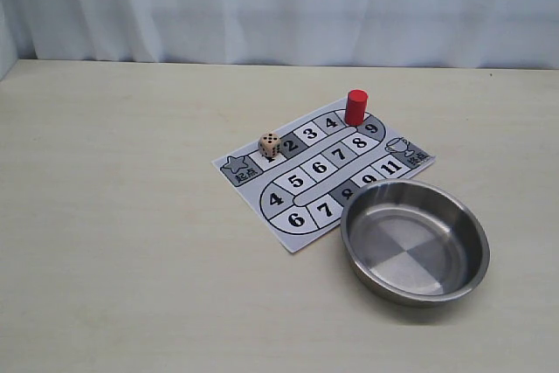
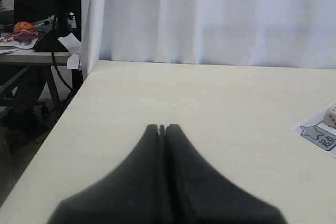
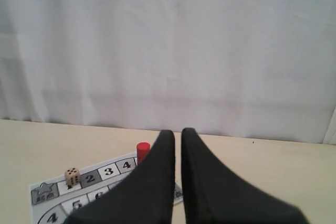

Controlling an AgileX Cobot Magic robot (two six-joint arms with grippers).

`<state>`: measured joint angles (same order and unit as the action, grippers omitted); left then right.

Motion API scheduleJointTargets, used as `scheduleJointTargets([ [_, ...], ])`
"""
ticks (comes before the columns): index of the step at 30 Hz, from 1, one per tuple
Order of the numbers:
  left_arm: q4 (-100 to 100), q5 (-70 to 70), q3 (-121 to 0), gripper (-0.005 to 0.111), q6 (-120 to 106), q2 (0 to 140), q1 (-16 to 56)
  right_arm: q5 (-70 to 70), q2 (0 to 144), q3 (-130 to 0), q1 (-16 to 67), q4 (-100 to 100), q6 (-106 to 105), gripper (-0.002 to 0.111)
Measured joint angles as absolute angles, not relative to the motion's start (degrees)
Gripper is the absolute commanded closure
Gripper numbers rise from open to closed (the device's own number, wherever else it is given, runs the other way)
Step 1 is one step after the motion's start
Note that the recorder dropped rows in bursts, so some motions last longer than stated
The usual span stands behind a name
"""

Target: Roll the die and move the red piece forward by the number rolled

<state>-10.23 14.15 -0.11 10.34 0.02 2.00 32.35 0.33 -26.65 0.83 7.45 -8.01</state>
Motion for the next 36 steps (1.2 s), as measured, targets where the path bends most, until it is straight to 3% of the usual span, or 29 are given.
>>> scheduleJointTargets([
  [6,-10.2,14.1,-0.1,0.107,10.3,0.0,2.0,8.7,0.2,-11.1,0.8,8.1,-8.0,0.104],
  [12,-10.2,14.1,-0.1,0.107,10.3,0.0,2.0,-5.5,0.2,-1.1,0.8,8.4,-8.6,0.104],
  [23,-10.2,14.1,-0.1,0.107,10.3,0.0,2.0,6.3,0.2,-0.1,0.8,8.3,-13.7,0.104],
  [36,-10.2,14.1,-0.1,0.107,10.3,0.0,2.0,8.8,0.2,-0.1,0.8,8.3,-13.9,0.104],
])
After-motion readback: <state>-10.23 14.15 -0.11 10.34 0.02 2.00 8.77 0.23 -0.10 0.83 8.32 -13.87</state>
